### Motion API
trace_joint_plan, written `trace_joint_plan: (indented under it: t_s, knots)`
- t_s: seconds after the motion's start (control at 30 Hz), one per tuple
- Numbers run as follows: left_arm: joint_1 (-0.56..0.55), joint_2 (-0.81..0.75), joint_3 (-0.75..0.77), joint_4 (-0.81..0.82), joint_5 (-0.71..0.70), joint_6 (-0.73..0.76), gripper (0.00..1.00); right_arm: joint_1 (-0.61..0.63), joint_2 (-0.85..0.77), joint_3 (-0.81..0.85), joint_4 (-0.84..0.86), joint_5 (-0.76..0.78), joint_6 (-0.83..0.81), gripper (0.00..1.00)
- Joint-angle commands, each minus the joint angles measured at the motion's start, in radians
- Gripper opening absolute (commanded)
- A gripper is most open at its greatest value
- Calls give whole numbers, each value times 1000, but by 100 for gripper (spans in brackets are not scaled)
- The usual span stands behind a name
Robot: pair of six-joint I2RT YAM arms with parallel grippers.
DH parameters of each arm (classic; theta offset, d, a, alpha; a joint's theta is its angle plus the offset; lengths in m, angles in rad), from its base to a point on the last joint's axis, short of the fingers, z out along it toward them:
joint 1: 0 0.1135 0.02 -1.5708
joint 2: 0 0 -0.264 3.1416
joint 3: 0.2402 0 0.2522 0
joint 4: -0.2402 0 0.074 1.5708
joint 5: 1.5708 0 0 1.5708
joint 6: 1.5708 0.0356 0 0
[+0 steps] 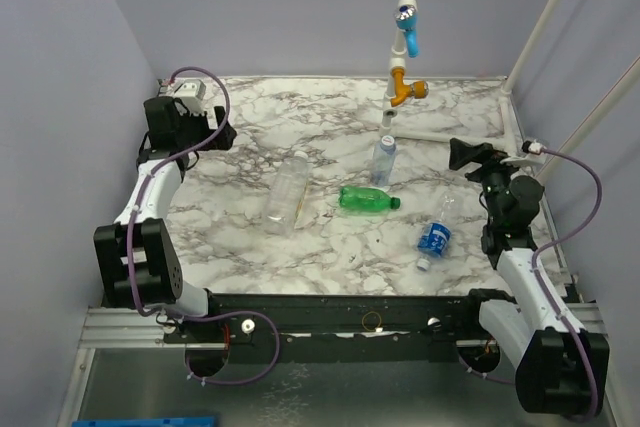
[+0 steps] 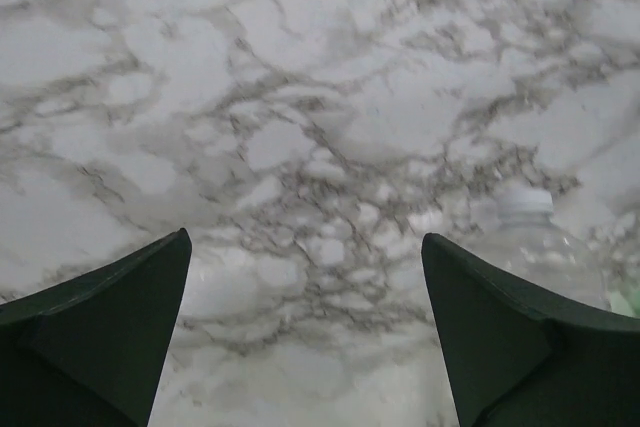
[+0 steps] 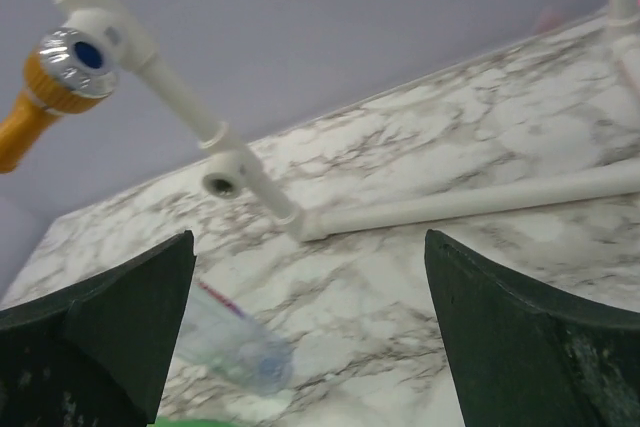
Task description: Unscrew the bottle caps
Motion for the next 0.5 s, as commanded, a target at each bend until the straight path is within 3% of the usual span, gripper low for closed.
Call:
trace_joint_plan:
  t_s: [0.0, 0.1, 0.3, 0.47]
  knots:
    - [-20, -42, 99, -552, 215, 113, 99, 4, -45, 46, -251, -292, 133, 100]
    - [-121, -60, 137, -673, 190, 87, 99, 4, -27, 104, -423, -312, 102, 100]
    - [-354, -75, 124, -683, 79, -11, 99, 12, -100, 148, -604, -232, 30, 100]
    - [-428, 4, 101, -643, -36, -43, 99, 21, -103, 229, -717, -195, -10, 100]
